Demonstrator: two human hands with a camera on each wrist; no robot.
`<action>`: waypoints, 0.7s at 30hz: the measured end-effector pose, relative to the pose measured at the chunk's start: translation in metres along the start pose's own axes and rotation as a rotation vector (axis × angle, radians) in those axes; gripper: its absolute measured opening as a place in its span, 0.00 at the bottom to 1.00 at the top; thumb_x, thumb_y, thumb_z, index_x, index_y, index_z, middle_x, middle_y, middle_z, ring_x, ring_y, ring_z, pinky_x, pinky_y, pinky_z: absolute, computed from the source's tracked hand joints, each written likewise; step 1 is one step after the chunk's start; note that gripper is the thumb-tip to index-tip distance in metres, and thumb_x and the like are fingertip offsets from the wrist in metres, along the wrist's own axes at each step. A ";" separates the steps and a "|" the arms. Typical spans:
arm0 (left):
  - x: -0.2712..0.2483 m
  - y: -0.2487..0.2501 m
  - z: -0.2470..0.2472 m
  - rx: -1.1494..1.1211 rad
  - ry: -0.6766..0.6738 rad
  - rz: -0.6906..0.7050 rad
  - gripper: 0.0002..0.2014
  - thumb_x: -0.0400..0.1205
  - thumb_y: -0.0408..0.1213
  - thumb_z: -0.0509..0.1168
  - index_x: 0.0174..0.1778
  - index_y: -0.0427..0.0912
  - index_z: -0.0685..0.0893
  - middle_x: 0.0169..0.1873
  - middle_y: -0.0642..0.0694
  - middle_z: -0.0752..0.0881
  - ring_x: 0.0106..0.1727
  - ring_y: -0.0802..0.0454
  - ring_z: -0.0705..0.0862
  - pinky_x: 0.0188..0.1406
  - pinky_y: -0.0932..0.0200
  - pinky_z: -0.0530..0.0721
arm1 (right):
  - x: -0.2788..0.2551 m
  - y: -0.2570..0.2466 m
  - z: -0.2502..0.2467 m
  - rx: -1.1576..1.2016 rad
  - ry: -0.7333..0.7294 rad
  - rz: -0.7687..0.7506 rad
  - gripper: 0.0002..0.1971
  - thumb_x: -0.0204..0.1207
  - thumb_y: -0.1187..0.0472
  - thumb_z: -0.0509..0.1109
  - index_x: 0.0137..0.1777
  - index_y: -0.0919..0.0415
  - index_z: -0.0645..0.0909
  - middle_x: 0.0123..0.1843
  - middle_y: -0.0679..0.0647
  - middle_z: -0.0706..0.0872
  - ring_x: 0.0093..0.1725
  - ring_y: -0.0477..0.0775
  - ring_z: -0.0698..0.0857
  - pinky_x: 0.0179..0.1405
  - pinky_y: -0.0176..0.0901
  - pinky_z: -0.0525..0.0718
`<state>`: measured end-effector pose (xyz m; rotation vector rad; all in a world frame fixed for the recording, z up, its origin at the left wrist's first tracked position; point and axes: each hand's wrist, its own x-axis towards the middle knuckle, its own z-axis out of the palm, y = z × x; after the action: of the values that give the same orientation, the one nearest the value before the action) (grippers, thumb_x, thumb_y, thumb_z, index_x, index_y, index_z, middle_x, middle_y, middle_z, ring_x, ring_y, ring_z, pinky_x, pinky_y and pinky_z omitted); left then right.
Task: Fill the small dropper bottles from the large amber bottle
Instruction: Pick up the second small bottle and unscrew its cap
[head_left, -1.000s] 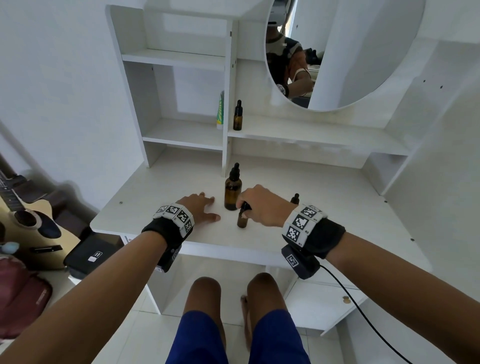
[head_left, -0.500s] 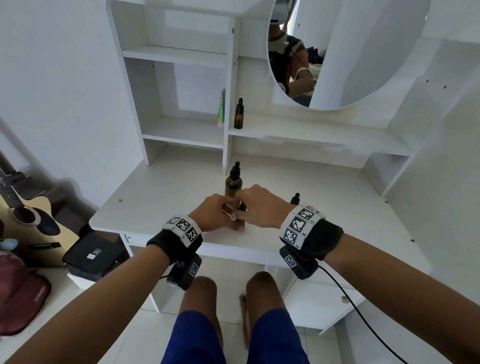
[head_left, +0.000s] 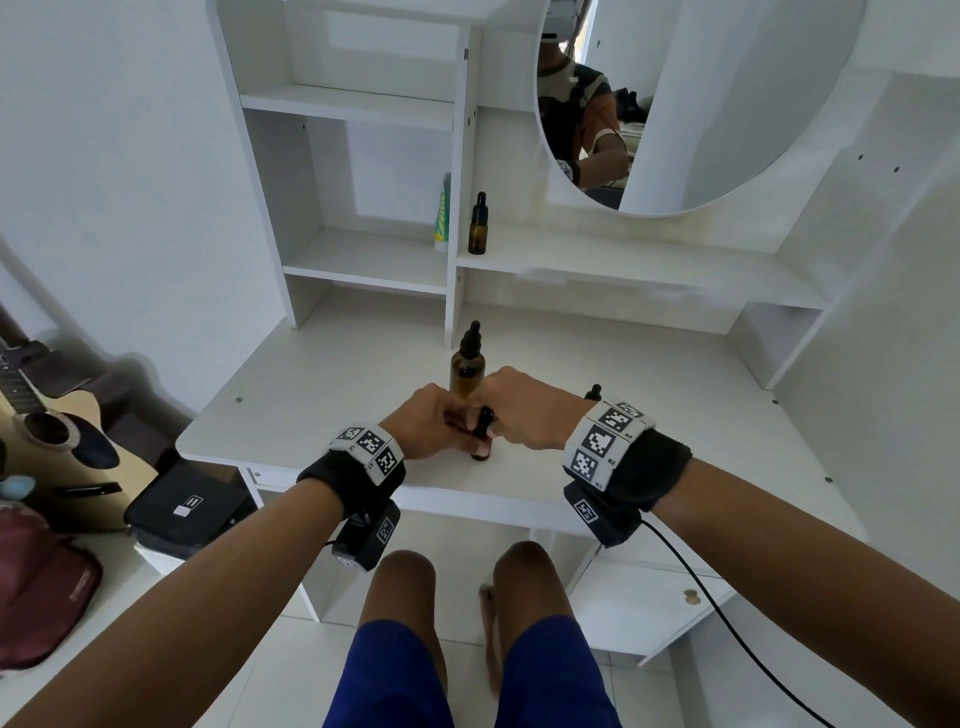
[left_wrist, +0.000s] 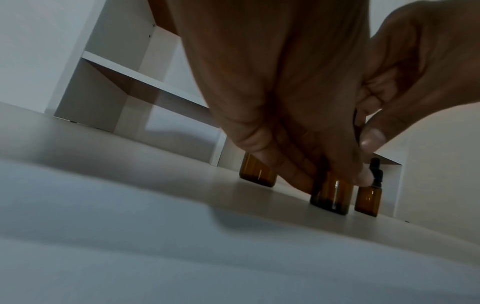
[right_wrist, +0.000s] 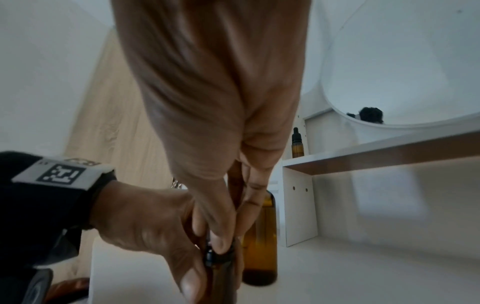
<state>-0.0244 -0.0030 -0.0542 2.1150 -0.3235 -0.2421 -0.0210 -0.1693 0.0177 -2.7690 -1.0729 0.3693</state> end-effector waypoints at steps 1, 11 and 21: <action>0.001 0.000 0.000 0.003 -0.006 0.001 0.09 0.68 0.36 0.82 0.37 0.53 0.91 0.39 0.52 0.93 0.44 0.58 0.90 0.52 0.65 0.83 | -0.001 0.000 -0.002 -0.001 -0.011 -0.004 0.12 0.76 0.73 0.67 0.53 0.61 0.87 0.47 0.57 0.87 0.40 0.55 0.85 0.36 0.39 0.79; 0.001 -0.002 0.002 -0.020 0.034 -0.032 0.09 0.66 0.34 0.83 0.37 0.50 0.93 0.37 0.50 0.93 0.43 0.56 0.90 0.50 0.64 0.84 | -0.001 -0.006 -0.001 -0.088 0.018 0.097 0.14 0.83 0.55 0.66 0.51 0.68 0.83 0.38 0.55 0.78 0.38 0.58 0.81 0.31 0.42 0.73; 0.002 -0.005 0.003 -0.022 0.051 -0.031 0.09 0.65 0.36 0.83 0.40 0.46 0.94 0.39 0.47 0.93 0.47 0.49 0.91 0.56 0.56 0.87 | -0.001 -0.009 -0.006 -0.111 0.002 0.098 0.14 0.82 0.52 0.67 0.56 0.64 0.82 0.45 0.56 0.81 0.40 0.57 0.82 0.34 0.43 0.75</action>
<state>-0.0231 -0.0036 -0.0599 2.1022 -0.2568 -0.2092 -0.0262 -0.1640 0.0253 -2.9266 -0.9888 0.3280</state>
